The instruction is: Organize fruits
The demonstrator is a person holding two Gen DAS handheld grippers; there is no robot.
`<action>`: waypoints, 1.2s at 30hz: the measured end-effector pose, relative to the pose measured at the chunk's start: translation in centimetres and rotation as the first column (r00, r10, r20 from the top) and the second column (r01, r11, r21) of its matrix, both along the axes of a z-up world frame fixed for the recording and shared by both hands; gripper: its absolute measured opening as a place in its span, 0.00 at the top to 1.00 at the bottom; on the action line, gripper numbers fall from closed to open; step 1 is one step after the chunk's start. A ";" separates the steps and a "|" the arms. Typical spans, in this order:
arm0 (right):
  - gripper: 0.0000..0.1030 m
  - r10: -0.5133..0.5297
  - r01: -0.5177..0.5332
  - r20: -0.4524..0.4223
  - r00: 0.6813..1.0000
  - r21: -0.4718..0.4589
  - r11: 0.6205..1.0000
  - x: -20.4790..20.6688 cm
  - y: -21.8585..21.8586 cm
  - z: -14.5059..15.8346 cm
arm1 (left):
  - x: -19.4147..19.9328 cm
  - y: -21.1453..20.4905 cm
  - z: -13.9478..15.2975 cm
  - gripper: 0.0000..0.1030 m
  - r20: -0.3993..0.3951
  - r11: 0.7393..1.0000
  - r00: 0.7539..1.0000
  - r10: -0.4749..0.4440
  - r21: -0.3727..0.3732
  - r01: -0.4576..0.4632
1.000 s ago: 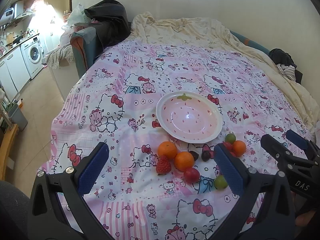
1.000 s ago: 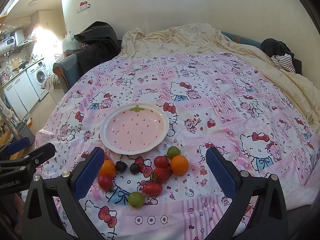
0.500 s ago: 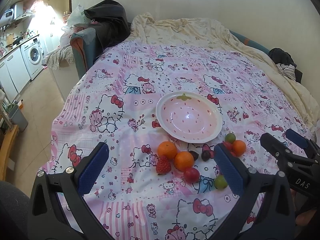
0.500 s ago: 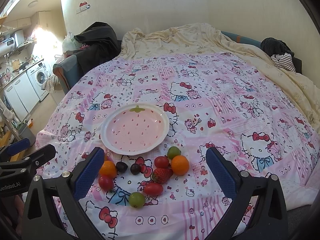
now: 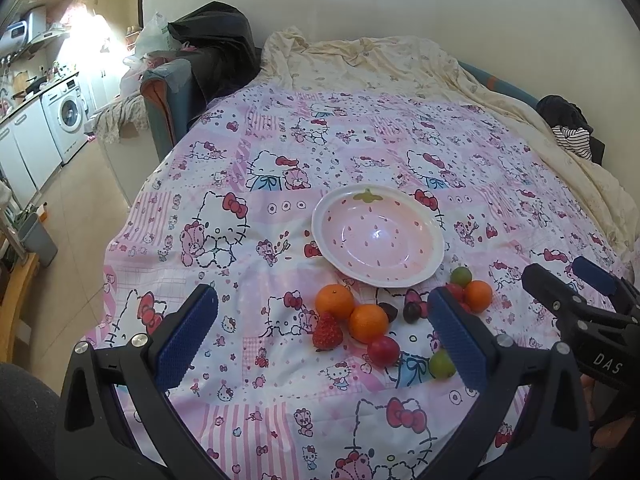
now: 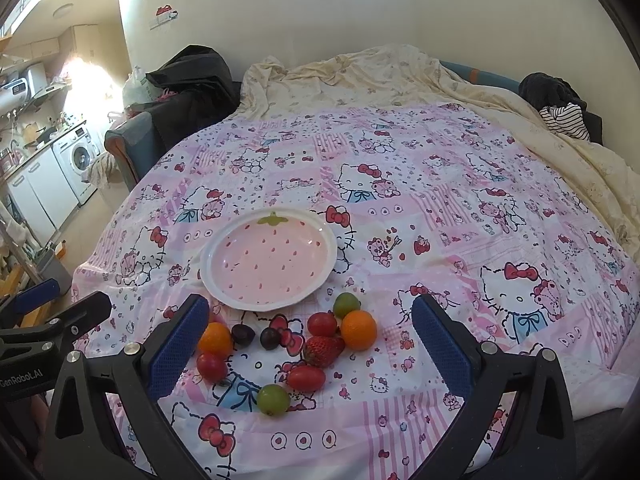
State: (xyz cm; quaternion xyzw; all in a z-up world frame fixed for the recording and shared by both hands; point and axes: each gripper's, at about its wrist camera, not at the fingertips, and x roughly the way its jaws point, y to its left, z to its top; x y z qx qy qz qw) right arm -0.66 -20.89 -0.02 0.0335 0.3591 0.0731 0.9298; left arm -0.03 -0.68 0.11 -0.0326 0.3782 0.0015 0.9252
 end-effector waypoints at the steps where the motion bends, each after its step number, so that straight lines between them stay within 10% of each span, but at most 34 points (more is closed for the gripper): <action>1: 0.00 0.001 -0.001 0.002 1.000 -0.001 1.000 0.0 0.0 0.0 | 0.0 0.0 0.0 0.00 -0.001 1.000 1.000 0.001 -0.002 -0.001; 36: 0.00 0.000 0.000 -0.002 1.000 0.010 1.000 0.3 0.0 -0.3 | 0.0 0.5 -0.4 0.00 -0.017 1.000 1.000 0.013 -0.003 -0.013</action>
